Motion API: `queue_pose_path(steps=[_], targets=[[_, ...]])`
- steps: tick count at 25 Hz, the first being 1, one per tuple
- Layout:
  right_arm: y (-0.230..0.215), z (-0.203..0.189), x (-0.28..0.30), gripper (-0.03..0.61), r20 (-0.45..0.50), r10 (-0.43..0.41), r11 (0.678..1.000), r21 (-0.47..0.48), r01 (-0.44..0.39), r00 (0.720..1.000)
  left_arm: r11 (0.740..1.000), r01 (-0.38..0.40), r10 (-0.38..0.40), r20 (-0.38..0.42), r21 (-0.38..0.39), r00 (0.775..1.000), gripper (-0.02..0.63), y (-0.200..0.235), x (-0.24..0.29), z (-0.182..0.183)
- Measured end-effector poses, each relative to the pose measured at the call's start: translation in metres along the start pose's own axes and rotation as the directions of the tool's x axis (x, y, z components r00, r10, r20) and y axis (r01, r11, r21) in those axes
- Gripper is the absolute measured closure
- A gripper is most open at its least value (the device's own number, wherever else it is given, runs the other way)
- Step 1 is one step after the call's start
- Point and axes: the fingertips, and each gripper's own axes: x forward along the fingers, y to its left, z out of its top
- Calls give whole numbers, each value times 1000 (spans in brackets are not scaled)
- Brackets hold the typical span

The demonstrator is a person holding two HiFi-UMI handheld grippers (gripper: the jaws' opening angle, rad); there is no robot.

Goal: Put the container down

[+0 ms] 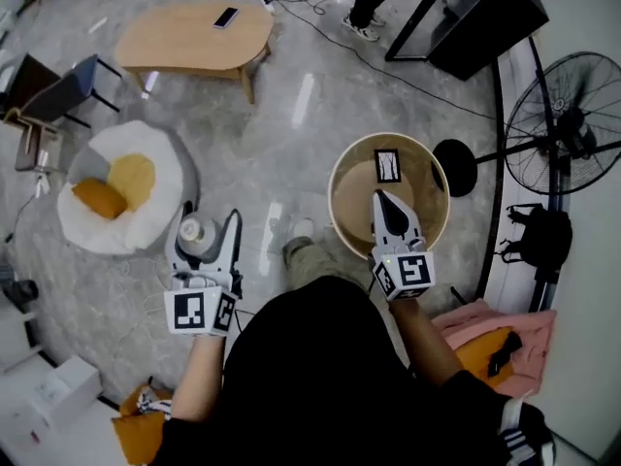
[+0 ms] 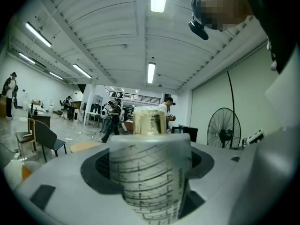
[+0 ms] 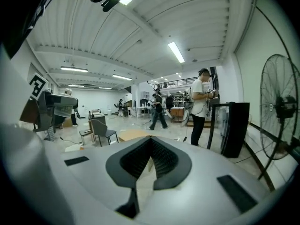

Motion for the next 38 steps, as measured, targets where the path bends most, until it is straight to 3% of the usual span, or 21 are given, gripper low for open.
queue_pose_path(steps=[5, 11, 23, 27, 31, 35, 38], targets=[[-72, 0, 36, 557, -30, -78, 996, 35, 79, 997, 997, 74, -74, -14, 16, 997, 264, -27, 102, 9], [-125, 1, 50, 557, -46, -149, 986, 69, 152, 988, 986, 164, -163, -30, 34, 986, 264, -65, 179, 13], [-196, 18, 45, 557, -15, -247, 965, 87, 248, 969, 943, 324, -320, -68, 74, 945, 264, -138, 256, 13], [-217, 3, 21, 557, -39, -361, 924, 115, 363, 932, 888, 449, -442, -85, 96, 893, 264, -171, 279, 0], [-203, -5, 18, 557, -39, -448, 879, 162, 448, 893, 838, 541, -532, -112, 73, 839, 264, -176, 311, -4], [-202, -5, 38, 557, -49, -513, 841, 169, 513, 857, 764, 643, -631, -140, 54, 763, 264, -191, 349, -5], [-202, 1, 59, 557, -74, -552, 817, 150, 557, 830, 693, 719, -696, -202, 60, 689, 264, -199, 376, -21]])
